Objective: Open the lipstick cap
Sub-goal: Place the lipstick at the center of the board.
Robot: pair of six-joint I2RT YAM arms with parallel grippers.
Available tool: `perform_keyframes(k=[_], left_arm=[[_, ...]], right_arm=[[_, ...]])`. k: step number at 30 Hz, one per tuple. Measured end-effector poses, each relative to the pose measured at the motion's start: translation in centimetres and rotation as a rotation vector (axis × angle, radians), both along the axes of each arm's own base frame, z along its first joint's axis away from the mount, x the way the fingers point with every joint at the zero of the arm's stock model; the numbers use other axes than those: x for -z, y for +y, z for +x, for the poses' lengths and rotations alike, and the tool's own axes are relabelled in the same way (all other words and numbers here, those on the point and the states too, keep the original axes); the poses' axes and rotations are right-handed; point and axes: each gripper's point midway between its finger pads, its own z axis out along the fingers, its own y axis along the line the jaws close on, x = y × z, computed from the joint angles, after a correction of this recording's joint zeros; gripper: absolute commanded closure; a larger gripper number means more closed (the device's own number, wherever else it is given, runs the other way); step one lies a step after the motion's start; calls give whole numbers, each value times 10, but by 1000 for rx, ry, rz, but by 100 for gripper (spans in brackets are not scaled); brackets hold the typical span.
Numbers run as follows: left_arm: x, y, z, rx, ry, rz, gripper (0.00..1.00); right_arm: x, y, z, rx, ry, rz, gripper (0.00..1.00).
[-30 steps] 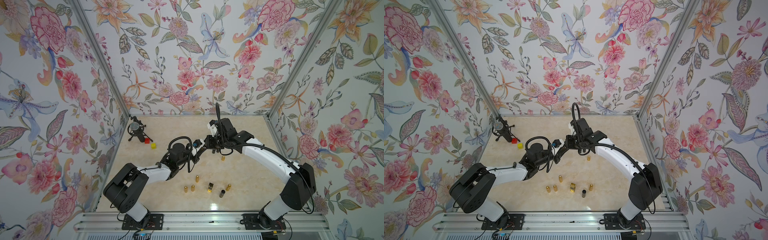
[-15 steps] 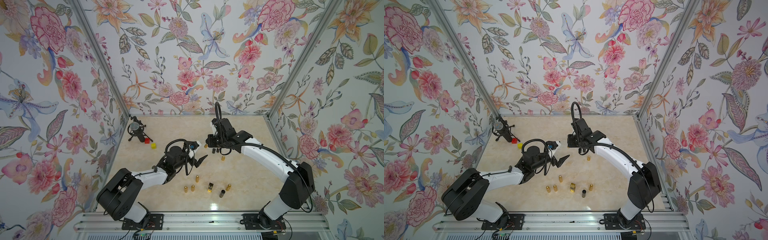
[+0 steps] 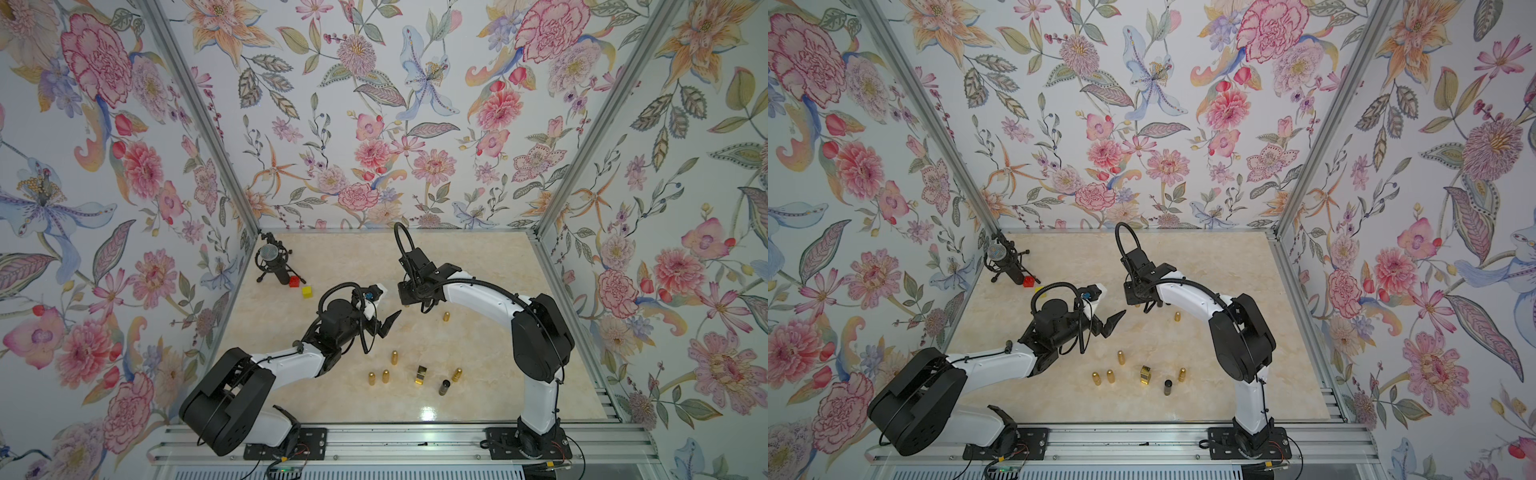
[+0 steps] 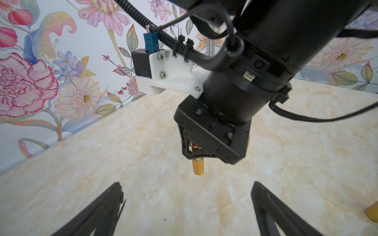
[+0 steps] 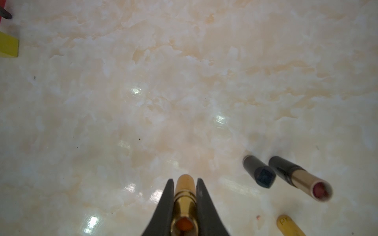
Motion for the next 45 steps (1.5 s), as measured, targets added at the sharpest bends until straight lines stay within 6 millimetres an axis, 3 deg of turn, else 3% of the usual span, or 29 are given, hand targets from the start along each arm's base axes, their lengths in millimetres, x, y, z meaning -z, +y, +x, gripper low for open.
perform_keyframes(k=[11, 33, 45], left_arm=[[0, 5, 1, -20, -3, 2, 1], [0, 5, 1, -20, -4, 1, 1], [3, 7, -1, -20, 1, 4, 1]], right_arm=[[34, -1, 4, -9, 37, -62, 87], [42, -4, 7, -3, 40, -76, 82], [44, -4, 7, -2, 43, -78, 74]])
